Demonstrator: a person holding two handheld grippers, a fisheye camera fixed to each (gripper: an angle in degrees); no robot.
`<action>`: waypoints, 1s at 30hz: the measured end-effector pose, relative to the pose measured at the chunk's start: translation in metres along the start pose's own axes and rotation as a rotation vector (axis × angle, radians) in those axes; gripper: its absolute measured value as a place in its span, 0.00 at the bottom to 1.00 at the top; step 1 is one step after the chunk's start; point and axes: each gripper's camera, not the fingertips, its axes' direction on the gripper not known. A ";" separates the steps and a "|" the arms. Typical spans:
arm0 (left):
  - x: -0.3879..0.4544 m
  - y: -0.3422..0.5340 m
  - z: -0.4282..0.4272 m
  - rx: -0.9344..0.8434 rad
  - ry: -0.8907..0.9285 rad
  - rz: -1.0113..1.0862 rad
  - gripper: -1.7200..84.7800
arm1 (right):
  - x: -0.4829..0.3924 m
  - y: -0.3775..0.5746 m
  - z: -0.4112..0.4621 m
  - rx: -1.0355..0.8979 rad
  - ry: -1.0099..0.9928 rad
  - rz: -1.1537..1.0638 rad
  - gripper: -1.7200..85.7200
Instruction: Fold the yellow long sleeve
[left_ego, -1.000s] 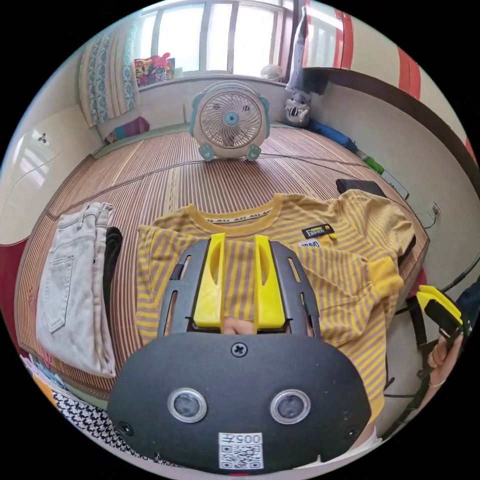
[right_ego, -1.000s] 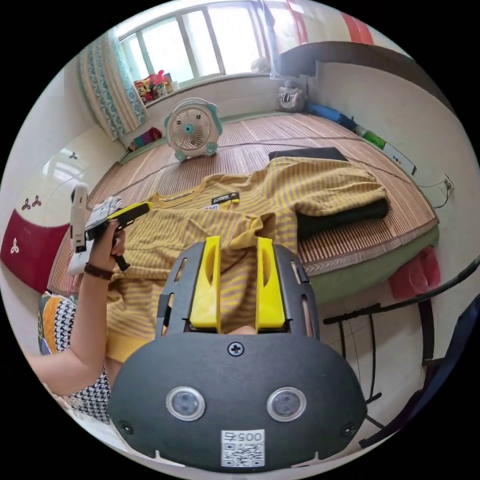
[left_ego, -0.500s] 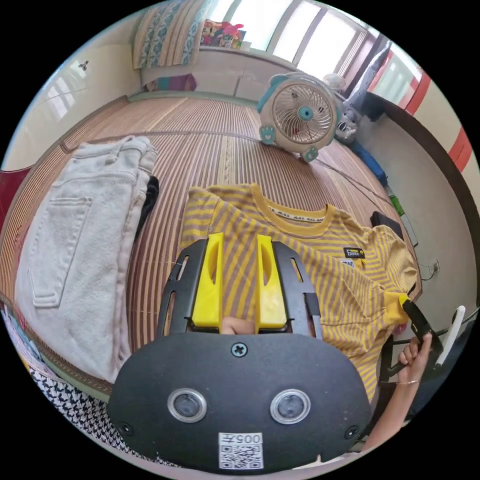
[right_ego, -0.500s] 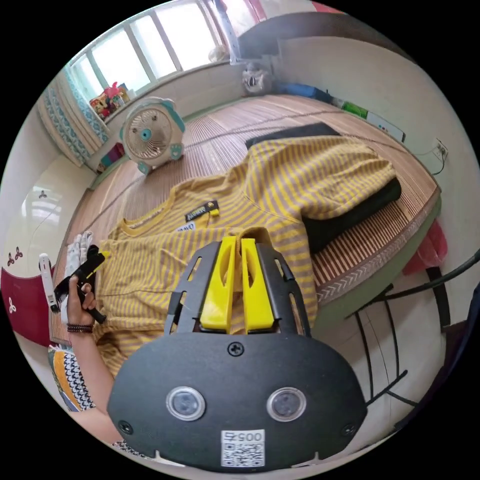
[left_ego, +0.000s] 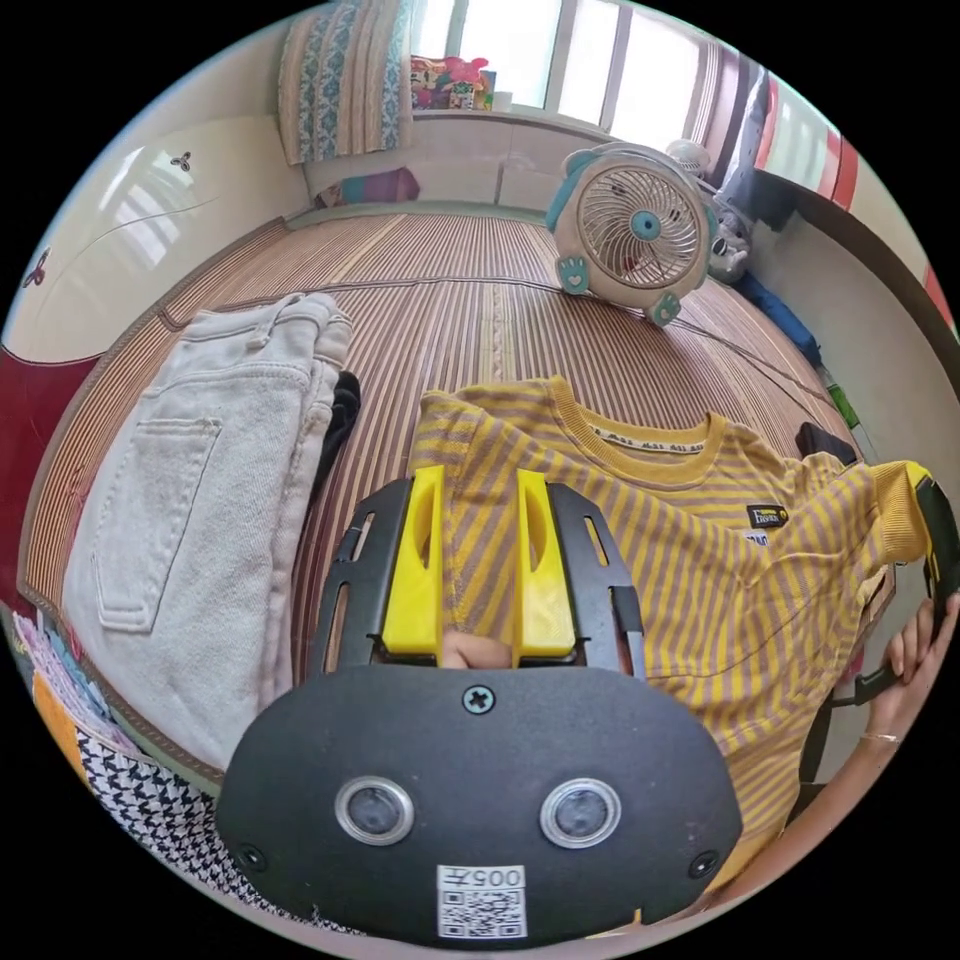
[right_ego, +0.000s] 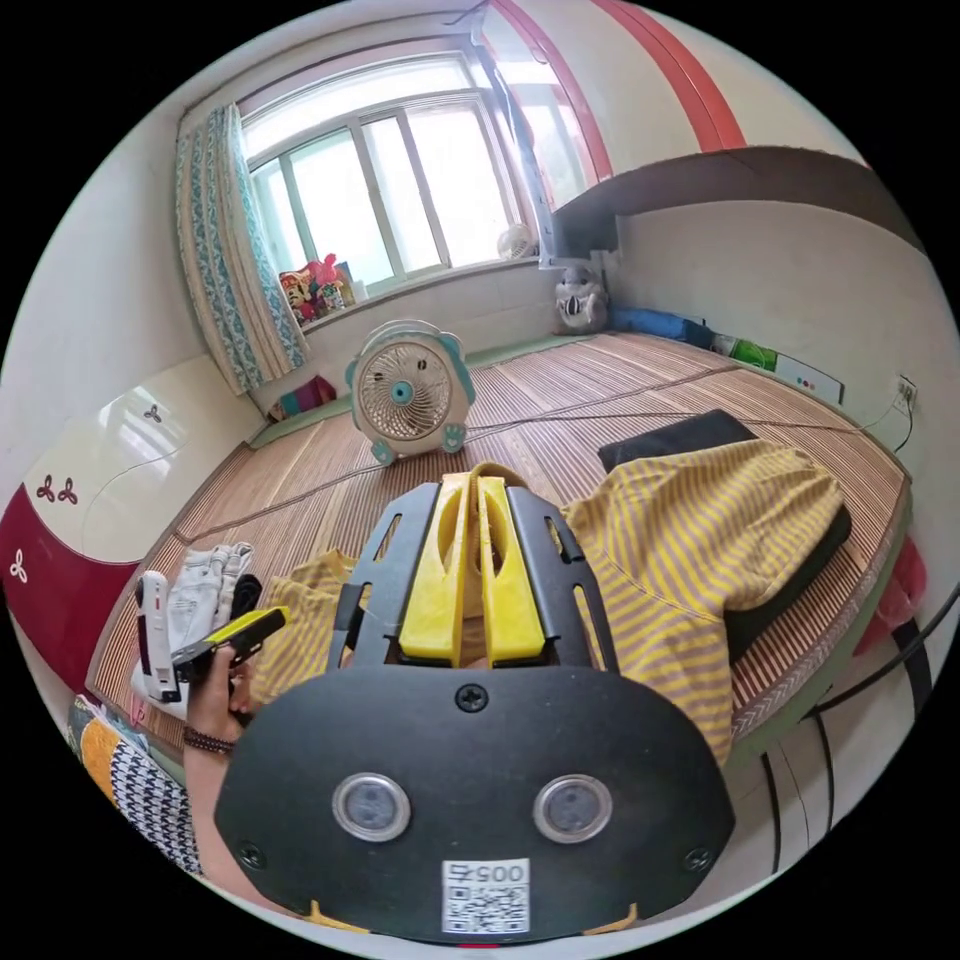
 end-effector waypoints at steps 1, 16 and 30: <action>0.002 -0.002 0.006 -0.023 -0.007 0.005 0.15 | 0.003 0.004 0.004 -0.014 0.007 0.007 0.00; -0.011 0.021 -0.038 0.137 0.127 0.038 0.08 | 0.024 0.036 0.004 -0.024 0.069 0.025 0.00; -0.051 0.033 -0.051 0.275 0.036 -0.186 0.05 | -0.011 0.050 0.027 0.119 0.118 -0.006 0.00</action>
